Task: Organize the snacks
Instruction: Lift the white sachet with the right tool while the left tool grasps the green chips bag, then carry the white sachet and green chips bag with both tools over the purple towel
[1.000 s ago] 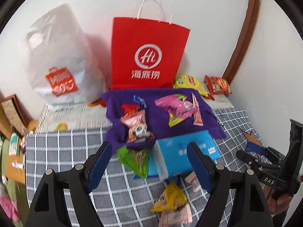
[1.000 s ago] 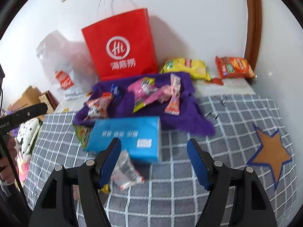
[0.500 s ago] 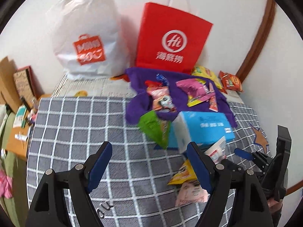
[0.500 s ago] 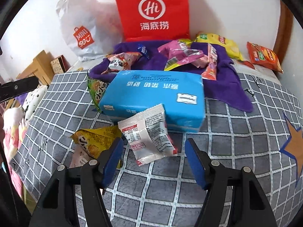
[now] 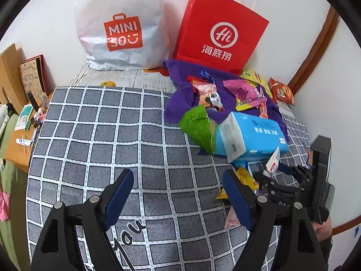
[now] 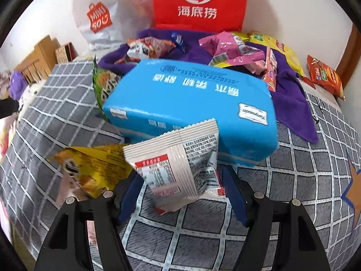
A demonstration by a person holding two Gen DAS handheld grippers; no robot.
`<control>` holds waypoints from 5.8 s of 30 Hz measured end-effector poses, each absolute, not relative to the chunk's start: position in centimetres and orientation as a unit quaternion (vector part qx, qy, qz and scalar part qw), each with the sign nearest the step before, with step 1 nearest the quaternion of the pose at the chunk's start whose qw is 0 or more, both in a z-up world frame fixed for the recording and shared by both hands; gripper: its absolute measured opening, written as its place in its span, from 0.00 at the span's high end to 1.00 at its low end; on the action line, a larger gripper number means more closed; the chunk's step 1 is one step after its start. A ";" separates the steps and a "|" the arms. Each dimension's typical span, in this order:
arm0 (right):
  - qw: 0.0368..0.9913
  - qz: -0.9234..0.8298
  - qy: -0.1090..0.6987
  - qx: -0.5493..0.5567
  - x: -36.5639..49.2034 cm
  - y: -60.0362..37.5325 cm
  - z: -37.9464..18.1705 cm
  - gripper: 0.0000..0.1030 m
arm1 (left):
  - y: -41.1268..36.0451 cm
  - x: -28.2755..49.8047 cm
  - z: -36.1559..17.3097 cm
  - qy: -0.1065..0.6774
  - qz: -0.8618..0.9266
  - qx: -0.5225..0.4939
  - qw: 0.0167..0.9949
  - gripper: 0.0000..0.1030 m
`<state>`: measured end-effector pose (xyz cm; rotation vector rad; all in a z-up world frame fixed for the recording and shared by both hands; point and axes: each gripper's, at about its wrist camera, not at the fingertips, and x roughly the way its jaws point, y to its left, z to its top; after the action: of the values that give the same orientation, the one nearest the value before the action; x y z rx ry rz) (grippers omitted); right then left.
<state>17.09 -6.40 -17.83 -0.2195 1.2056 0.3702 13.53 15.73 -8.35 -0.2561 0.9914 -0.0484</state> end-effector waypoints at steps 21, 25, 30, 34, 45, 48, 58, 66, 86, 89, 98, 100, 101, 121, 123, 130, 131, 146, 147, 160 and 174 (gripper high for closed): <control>0.835 0.106 0.535 -0.073 14.7 -15.3 -15.8 0.46 | 12.0 15.4 -11.5 0.495 -0.051 -0.110 0.860 0.24; 0.836 0.107 0.535 -0.054 14.9 -16.3 -17.3 0.46 | 11.5 17.9 -11.8 0.493 -0.043 -0.098 0.863 0.24; 0.846 0.112 0.520 -0.035 15.2 -16.6 -18.4 0.46 | 11.2 20.7 -12.8 0.478 -0.030 -0.095 0.873 0.24; 0.847 0.112 0.518 -0.036 15.7 -16.5 -19.0 0.47 | 11.3 22.7 -14.2 0.463 -0.028 -0.104 0.880 0.24; 0.847 0.121 0.517 -0.013 15.9 -17.0 -19.1 0.44 | 10.9 24.6 -16.7 0.438 -0.025 -0.103 0.893 0.23; 0.848 0.118 0.517 -0.021 15.9 -16.7 -19.1 0.44 | 11.0 24.7 -16.7 0.439 -0.024 -0.105 0.892 0.22; 0.846 0.126 0.517 -0.032 16.0 -16.4 -19.3 0.41 | 11.0 24.9 -16.8 0.436 -0.027 -0.107 0.893 0.19; 0.848 0.128 0.514 -0.006 16.0 -17.1 -19.2 0.44 | 10.8 24.8 -16.6 0.430 -0.036 -0.105 0.896 0.44; 0.853 0.107 0.511 0.027 15.7 -17.8 -18.9 0.49 | 12.0 23.3 -14.5 0.400 -0.037 -0.132 0.906 0.46; 0.856 0.092 0.507 0.043 15.2 -18.1 -18.4 0.51 | 12.4 22.8 -13.9 0.398 -0.034 -0.133 0.907 0.46; 0.860 0.126 0.492 0.041 13.7 -16.0 -14.8 0.51 | 12.0 19.7 -11.1 0.403 -0.041 -0.128 0.905 0.46; 0.863 0.136 0.485 0.046 13.4 -15.5 -13.7 0.51 | 11.7 19.2 -10.6 0.406 -0.049 -0.133 0.903 0.46; 0.864 0.136 0.483 0.042 13.3 -15.2 -13.2 0.51 | 11.5 18.9 -10.2 0.406 -0.053 -0.136 0.902 0.46; 0.882 0.117 0.457 0.001 16.9 -14.1 -6.2 0.51 | 9.0 19.0 -3.2 0.378 -0.073 -0.126 0.914 0.46; 0.883 0.118 0.454 -0.005 17.7 -13.9 -5.7 0.51 | 9.0 19.3 -2.8 0.377 -0.072 -0.121 0.915 0.46; 0.887 0.127 0.444 -0.008 21.7 -13.0 -4.2 0.51 | 9.4 21.2 -1.8 0.374 -0.070 -0.119 0.917 0.46; 0.888 0.129 0.441 -0.009 22.3 -12.9 -4.0 0.51 | 9.6 21.4 -1.7 0.375 -0.070 -0.119 0.917 0.46; 0.886 0.129 0.446 0.007 33.5 -12.7 -3.8 0.51 | 12.2 28.6 -0.4 0.368 -0.040 -0.138 0.918 0.46; 0.885 0.128 0.447 0.010 34.3 -12.8 -3.9 0.51 | 12.2 29.0 -0.4 0.369 -0.039 -0.140 0.918 0.46; 0.854 0.116 0.507 0.007 39.9 -14.2 -11.3 0.51 | 10.8 36.8 -4.9 0.406 -0.040 -0.119 0.905 0.46; 0.808 0.097 0.581 -0.028 41.4 -14.1 -18.9 0.51 | 11.3 39.5 -11.3 0.479 -0.041 -0.145 0.865 0.46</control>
<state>41.37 -14.11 -18.89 -0.0595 1.2416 0.2076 39.51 11.28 -11.33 -0.3033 1.0039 -0.0858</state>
